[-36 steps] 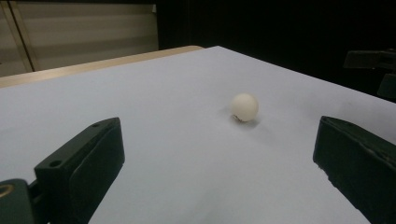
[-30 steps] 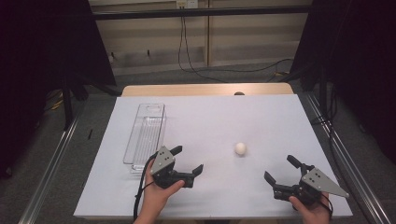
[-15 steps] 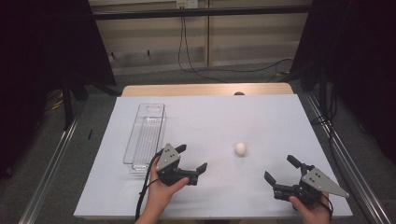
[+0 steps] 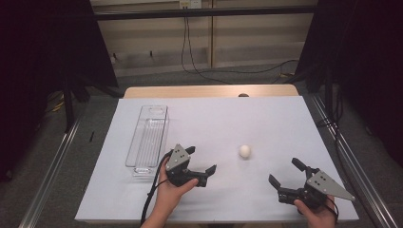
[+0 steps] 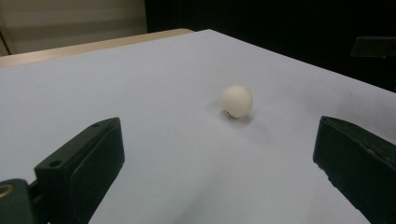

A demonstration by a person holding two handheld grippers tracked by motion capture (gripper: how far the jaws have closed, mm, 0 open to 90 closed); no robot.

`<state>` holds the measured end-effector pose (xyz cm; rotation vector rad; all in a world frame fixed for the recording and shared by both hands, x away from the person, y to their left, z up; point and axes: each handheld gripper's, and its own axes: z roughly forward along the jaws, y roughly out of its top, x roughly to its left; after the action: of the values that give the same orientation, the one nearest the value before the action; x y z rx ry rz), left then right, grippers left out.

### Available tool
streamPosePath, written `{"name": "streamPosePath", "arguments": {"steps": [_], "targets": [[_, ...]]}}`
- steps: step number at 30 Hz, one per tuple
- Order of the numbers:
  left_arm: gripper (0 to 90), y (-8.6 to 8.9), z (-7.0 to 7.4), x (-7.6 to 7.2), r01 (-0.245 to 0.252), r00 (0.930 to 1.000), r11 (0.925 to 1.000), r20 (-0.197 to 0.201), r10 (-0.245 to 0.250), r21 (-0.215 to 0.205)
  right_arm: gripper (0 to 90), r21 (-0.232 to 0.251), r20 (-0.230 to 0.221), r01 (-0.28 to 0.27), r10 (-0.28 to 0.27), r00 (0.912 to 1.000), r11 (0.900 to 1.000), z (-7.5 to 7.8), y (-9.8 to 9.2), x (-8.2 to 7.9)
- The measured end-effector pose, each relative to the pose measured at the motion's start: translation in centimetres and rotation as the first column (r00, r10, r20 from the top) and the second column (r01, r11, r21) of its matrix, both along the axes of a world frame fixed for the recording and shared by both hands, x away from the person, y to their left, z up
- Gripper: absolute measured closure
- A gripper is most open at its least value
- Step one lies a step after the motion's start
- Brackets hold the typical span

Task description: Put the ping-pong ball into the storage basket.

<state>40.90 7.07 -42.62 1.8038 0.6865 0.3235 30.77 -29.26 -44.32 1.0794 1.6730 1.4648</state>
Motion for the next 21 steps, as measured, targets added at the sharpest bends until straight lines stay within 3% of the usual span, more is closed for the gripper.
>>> {"name": "streamPosePath", "arguments": {"steps": [5, 6, 19, 21], "targets": [[2.2, -0.5, -0.2, 0.3, 0.004, 0.9999, 0.9999, -0.011, -0.004, -0.009, 1.7, 0.000, 0.001, 0.000, 0.000, 1.0000, 1.000, 0.0, 0.0, 0.0], [2.2, -0.5, -0.1, 0.3, 0.000, 1.0000, 0.9999, -0.009, 0.000, 0.012, 1.7, 0.001, 0.000, 0.000, 0.000, 1.0000, 1.000, 0.0, 0.0, 0.0], [2.3, -1.6, -0.2, 0.8, 0.014, 0.9998, 0.9997, -0.013, -0.013, 0.022, 1.7, 0.000, -0.002, -0.002, 0.002, 1.0000, 1.000, 0.0, 0.0, 0.0], [2.3, -1.8, -0.2, 0.9, 0.025, 0.9996, 0.9997, -0.013, -0.025, 0.002, 1.7, -0.001, 0.002, -0.002, 0.002, 1.0000, 1.000, 0.0, 0.0, 0.0]]}}
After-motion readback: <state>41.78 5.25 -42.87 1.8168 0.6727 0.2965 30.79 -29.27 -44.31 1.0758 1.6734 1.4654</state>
